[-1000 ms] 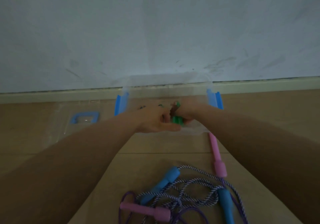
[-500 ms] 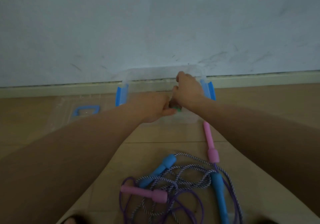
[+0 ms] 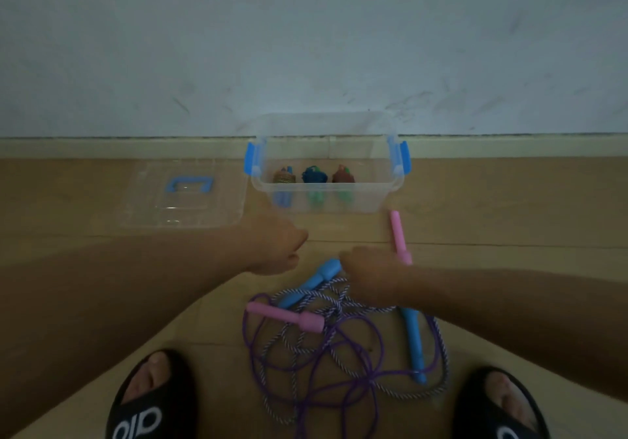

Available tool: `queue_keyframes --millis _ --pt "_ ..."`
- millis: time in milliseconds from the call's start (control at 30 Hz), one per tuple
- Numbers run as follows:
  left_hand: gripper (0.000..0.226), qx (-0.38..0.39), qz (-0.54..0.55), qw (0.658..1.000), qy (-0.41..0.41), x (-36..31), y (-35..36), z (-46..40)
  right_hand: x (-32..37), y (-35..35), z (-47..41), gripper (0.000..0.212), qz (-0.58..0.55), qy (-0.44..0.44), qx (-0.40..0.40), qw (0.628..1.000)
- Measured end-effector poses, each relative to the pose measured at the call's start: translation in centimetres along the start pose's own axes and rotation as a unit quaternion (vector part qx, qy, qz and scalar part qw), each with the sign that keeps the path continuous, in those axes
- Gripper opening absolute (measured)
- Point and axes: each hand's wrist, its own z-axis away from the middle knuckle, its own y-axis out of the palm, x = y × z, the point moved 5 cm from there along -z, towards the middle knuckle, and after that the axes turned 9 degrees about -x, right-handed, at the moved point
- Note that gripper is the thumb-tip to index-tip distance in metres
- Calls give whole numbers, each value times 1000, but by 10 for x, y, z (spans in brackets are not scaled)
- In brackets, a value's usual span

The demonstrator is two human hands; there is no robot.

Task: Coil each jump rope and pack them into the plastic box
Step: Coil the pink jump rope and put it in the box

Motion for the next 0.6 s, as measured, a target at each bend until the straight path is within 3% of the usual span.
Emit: queue_keyframes --millis 67,133,300,467,600 --pt "40 80 32 996 -25 -7 24 7 -5 26 14 36 62 -9 83 995" --pt "49 123 72 989 -51 -14 41 8 -12 36 19 33 105 -19 117 987" --pt "53 129 192 968 -102 -22 57 -14 -35 40 24 26 181 1 187 966" --pt "47 133 236 953 -134 -37 73 -40 -57 50 17 34 111 47 127 985" --pt "55 133 243 952 -134 -49 80 -54 -64 50 9 39 66 102 71 990"
